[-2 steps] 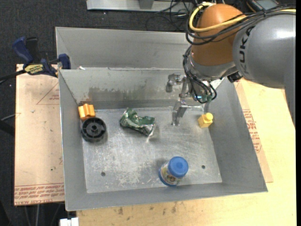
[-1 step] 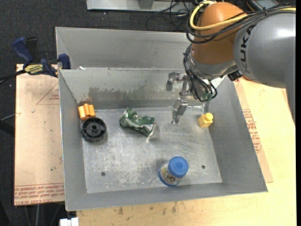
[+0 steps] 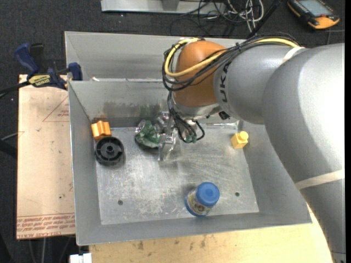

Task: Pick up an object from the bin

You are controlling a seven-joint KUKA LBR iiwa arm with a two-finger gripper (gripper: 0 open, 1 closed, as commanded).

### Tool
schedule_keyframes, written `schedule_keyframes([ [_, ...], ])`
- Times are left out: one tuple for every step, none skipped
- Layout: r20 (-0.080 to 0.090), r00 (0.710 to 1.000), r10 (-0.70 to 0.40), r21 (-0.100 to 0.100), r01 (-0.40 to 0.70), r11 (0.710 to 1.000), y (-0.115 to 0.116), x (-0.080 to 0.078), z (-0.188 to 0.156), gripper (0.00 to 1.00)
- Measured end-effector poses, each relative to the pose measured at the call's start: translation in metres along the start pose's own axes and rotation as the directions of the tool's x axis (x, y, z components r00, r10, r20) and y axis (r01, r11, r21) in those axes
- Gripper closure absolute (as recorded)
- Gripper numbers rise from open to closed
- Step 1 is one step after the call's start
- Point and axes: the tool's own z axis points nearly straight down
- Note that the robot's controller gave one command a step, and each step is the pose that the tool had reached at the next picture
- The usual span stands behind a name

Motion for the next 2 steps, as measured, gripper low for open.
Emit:
schedule_keyframes([
  [0.004, 1.000, 0.000, -0.001, 0.000, 1.000, 0.000, 0.000, 0.000, 1.00],
  [-0.012, 1.000, 0.020, 0.004, -0.020, 1.000, 0.002, 0.011, -0.035, 1.00],
])
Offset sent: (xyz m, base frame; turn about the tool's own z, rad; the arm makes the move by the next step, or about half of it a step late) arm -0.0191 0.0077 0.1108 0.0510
